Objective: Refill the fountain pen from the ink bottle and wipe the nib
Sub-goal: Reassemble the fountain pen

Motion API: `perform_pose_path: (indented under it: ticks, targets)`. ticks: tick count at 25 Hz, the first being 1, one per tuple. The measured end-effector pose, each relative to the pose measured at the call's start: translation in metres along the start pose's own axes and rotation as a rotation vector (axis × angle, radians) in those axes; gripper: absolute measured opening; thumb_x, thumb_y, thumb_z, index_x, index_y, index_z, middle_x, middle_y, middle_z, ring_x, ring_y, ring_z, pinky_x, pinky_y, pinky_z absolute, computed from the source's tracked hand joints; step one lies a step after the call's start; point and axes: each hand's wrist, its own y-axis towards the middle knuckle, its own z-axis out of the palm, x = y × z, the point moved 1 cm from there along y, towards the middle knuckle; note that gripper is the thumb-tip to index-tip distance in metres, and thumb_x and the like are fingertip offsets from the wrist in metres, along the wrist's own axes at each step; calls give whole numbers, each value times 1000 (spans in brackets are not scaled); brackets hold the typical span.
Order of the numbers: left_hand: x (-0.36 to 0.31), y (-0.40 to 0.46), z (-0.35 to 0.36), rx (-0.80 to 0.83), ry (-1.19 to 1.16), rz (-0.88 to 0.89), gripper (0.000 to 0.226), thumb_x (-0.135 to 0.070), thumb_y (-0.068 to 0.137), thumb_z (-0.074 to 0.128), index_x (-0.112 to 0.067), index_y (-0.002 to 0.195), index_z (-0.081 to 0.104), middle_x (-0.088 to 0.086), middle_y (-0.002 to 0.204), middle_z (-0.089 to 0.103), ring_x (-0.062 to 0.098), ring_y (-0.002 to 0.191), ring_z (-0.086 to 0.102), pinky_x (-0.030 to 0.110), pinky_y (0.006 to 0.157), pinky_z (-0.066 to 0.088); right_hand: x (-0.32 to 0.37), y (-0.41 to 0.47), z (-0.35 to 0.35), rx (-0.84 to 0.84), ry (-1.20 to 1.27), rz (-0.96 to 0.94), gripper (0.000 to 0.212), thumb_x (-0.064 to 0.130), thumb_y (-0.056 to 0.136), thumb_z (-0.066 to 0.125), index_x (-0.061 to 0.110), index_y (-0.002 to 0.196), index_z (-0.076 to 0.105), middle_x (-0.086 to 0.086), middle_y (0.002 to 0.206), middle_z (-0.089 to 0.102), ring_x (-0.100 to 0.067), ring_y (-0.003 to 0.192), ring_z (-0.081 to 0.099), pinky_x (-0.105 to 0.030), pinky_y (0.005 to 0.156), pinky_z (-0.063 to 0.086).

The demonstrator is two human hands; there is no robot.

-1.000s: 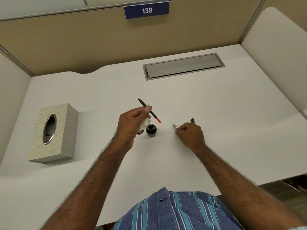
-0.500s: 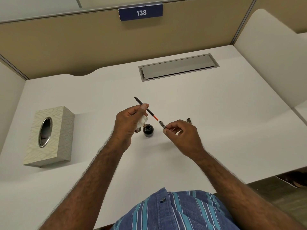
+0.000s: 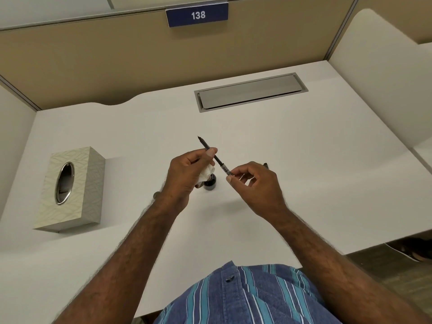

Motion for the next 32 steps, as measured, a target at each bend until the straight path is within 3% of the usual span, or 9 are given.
perform_pose_path:
  ticks: [5, 8, 15, 18, 22, 27, 30, 32]
  targets:
    - [-2, -5, 7, 57, 50, 46, 23, -36, 93, 77, -16, 104, 83, 9, 80, 65, 15, 63, 54, 21, 49, 39, 9, 4, 1, -42, 4, -45, 8, 25, 89, 85, 26, 92, 77, 13, 87, 75, -10, 79, 69, -20, 66, 47]
    - [-5, -7, 10, 73, 66, 68, 20, -34, 95, 76, -20, 107, 84, 4, 81, 70, 10, 61, 59, 17, 49, 42, 14, 6, 0, -67, 20, -70, 8, 24, 89, 84, 23, 94, 77, 13, 88, 75, -10, 78, 69, -20, 65, 48]
    - [-12, -3, 4, 54, -2, 81, 20, -35, 96, 74, -20, 106, 83, 6, 93, 78, 21, 80, 69, 17, 48, 44, 19, 7, -1, -88, 56, -61, 8, 24, 90, 84, 22, 94, 78, 13, 88, 75, -10, 76, 68, -24, 65, 49]
    - [-11, -3, 5, 47, 28, 105, 18, -37, 94, 75, -23, 100, 84, 5, 89, 77, 14, 73, 65, 19, 50, 43, 22, 7, -1, -71, 50, -66, 7, 25, 91, 83, 22, 95, 78, 13, 90, 76, -9, 78, 68, -24, 66, 51]
    - [-11, -2, 6, 61, 50, 114, 16, -39, 95, 73, -27, 98, 84, -1, 86, 76, 15, 77, 66, 19, 52, 43, 21, 9, -1, -11, 140, 41, 4, 27, 95, 79, 24, 97, 80, 11, 92, 78, -11, 80, 70, -30, 72, 55]
    - [-12, 1, 6, 41, 57, 112, 18, -40, 96, 73, -27, 99, 85, -2, 80, 72, 17, 76, 63, 22, 50, 40, 22, 10, -3, 117, 427, 173, 14, 19, 99, 76, 19, 113, 78, 2, 89, 79, -14, 76, 72, -33, 68, 54]
    - [-13, 0, 6, 41, 58, 117, 18, -40, 96, 73, -26, 99, 85, 0, 85, 74, 13, 72, 60, 22, 51, 40, 24, 10, -1, 112, 423, 186, 16, 20, 94, 81, 19, 110, 78, 0, 89, 80, -15, 77, 72, -31, 66, 54]
    - [-12, -1, 6, 42, 55, 112, 19, -40, 96, 73, -25, 100, 84, -5, 80, 72, 13, 74, 63, 21, 50, 40, 22, 10, -1, 119, 433, 187, 12, 19, 100, 74, 15, 110, 79, -6, 92, 82, -17, 77, 71, -33, 67, 52]
